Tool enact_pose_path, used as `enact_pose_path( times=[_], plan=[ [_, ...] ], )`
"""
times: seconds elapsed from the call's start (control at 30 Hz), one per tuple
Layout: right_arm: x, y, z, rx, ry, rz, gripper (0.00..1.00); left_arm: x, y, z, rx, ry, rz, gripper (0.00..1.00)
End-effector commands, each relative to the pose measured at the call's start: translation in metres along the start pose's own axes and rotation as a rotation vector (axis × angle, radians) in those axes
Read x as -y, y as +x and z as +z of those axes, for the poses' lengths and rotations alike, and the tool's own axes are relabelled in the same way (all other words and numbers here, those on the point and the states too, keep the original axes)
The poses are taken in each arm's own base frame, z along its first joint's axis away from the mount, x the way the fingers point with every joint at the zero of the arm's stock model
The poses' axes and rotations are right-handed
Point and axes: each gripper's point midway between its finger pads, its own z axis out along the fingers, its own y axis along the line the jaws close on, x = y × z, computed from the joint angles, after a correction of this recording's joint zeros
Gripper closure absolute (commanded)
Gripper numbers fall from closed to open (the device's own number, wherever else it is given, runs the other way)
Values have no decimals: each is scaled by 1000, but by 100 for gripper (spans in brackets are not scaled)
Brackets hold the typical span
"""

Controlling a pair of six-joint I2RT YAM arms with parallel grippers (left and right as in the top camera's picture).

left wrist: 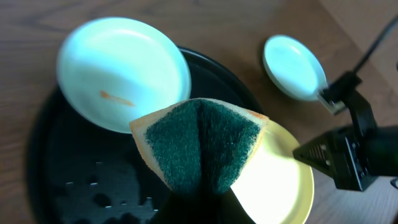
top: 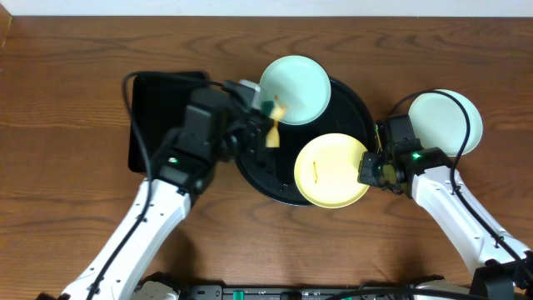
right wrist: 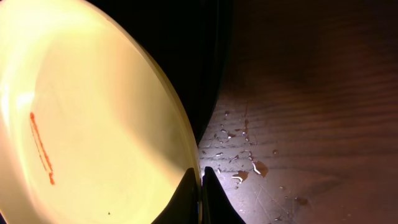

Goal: Clean dirty plates on tray and stack at the side
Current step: 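Bring the sponge in the left gripper onto the yellow plate, then scrub the yellow plate surface with the sponge in the left gripper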

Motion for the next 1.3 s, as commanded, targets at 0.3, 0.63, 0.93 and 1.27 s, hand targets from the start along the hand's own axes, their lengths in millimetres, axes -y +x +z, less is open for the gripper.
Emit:
enact_pose_path(
  times=[0.3,0.63,0.93,1.27],
  plan=[
    [9,4,5,0,32,68,99,47,68,58,-222,71,70,92],
    [9,4,5,1,31,67,99,62,110,90,-335,99,103,92],
    [8,4,5,3,30,67,99,63,129,115,-367,109,119,92],
    [8,3,5,3,30,67,99,63,141,124,-392,112,129,92]
  ],
)
